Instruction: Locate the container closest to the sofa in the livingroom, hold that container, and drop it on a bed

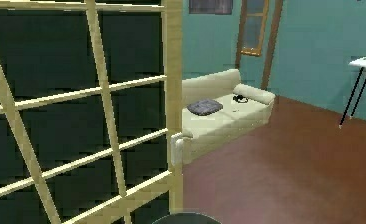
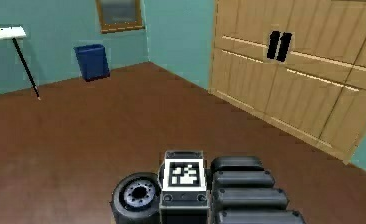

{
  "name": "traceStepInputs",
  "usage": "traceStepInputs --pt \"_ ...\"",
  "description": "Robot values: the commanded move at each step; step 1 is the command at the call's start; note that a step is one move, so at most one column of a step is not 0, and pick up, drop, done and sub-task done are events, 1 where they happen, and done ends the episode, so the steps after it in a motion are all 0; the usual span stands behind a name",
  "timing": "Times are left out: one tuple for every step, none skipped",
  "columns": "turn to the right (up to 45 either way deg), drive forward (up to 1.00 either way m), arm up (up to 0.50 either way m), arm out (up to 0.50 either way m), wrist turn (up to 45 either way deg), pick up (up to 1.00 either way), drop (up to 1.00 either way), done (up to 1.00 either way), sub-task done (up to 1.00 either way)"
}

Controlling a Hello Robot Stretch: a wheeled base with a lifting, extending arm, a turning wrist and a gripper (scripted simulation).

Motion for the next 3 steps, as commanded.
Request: traceStepInputs --pt "0.0 0.10 0.00 0.00 0.0 0.00 0.00 0.00 0.00" --pt "-45.0 0.00 0.00 0.00 0.0 0.00 0.00 0.00 0.00" --pt "-45.0 0.00 0.00 0.00 0.0 0.00 0.00 0.00 0.00"
